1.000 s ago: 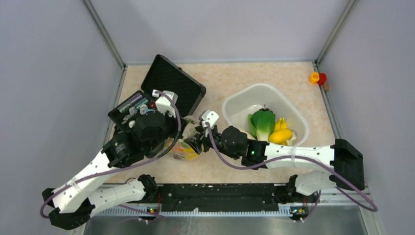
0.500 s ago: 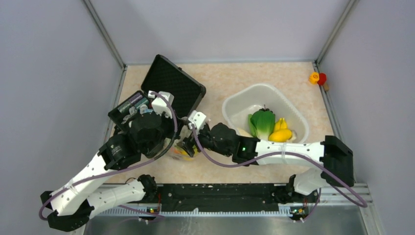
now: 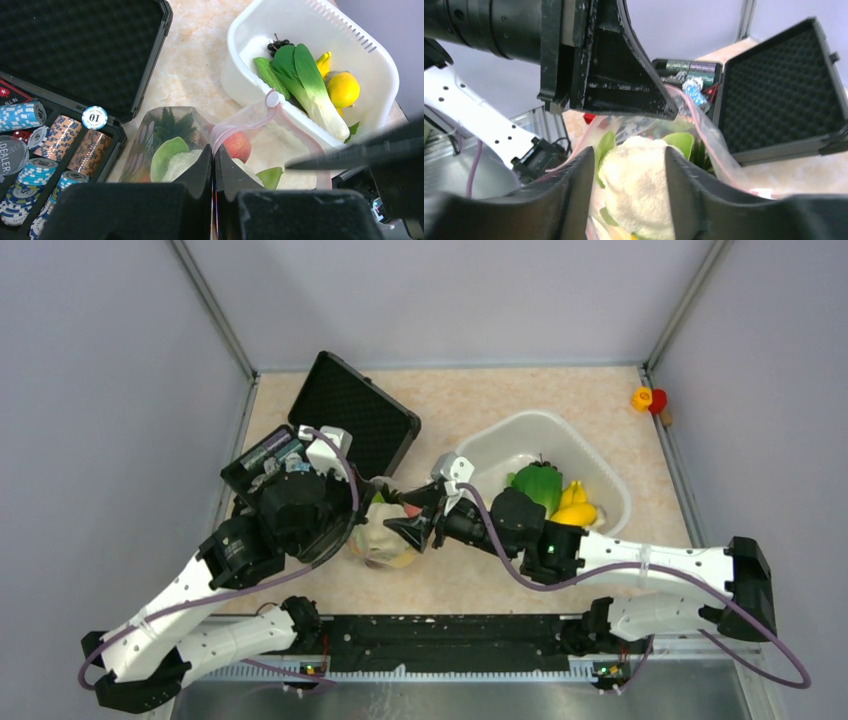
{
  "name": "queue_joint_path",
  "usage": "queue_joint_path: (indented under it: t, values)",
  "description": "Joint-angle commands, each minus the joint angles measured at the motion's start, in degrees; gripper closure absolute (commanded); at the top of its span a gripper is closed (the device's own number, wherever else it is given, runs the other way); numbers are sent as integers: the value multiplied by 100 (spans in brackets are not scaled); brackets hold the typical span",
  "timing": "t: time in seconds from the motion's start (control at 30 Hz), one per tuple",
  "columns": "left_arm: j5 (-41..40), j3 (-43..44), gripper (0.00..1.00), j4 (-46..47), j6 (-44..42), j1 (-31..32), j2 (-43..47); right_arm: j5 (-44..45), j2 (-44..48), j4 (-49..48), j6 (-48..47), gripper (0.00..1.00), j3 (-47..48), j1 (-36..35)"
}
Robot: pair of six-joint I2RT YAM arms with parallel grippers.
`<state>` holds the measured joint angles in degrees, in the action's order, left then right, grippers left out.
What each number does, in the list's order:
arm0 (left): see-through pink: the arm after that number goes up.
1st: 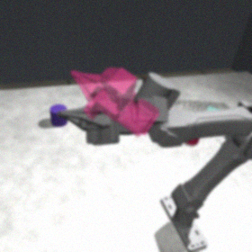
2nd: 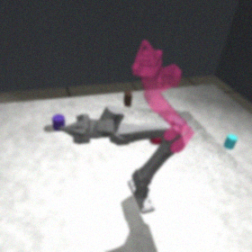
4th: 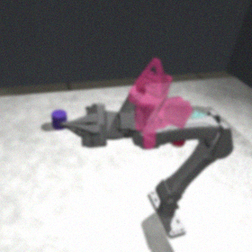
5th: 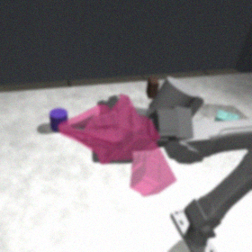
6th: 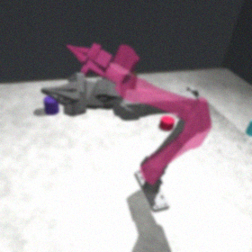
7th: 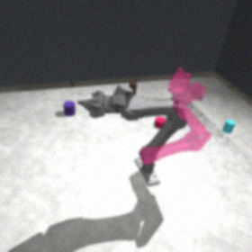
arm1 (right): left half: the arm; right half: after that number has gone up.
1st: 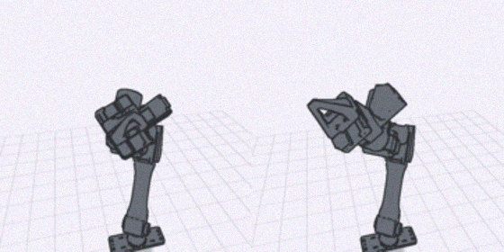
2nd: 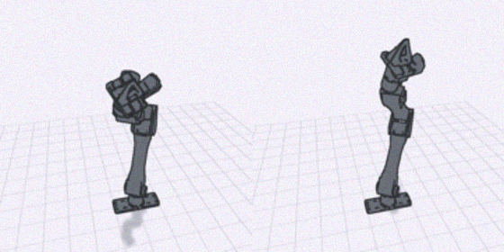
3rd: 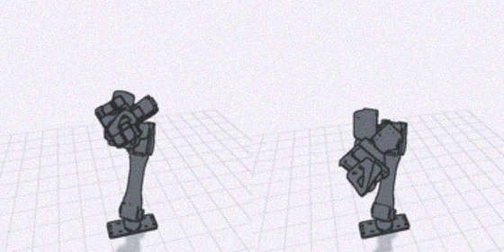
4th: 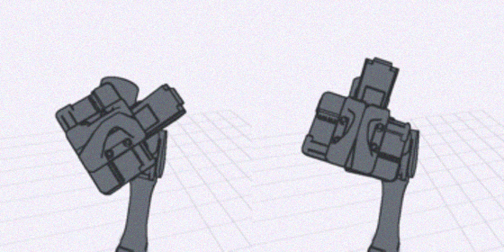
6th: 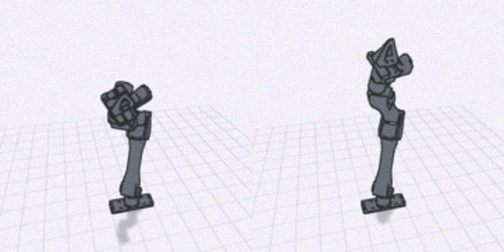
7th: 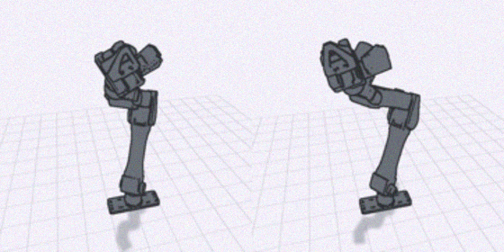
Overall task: Place the food in the zip-top bag and seal the zipper
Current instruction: Place the fake vegetable in the zipper food storage bag.
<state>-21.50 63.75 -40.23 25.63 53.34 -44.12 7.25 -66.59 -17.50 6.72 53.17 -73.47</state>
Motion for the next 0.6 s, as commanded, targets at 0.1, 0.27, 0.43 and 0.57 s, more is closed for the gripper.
queue_joint_path:
  t: [0.1, 0.27, 0.43, 0.57]
  values:
    - [-49, 142, 100, 416, 124, 10, 46, -346, -84, 1143, -68, 80, 282, -35]
    - [-26, 95, 100, 454, 136, 10, 33, -555, -475, 1731, -263, 84, 552, -36]
    - [30, 122, 100, 478, 144, 10, -8, 246, -1163, 1681, -191, 81, 876, -34]
    - [-29, 92, 100, 421, 145, 10, 48, 384, -1140, 1599, -104, 71, 1039, -35]
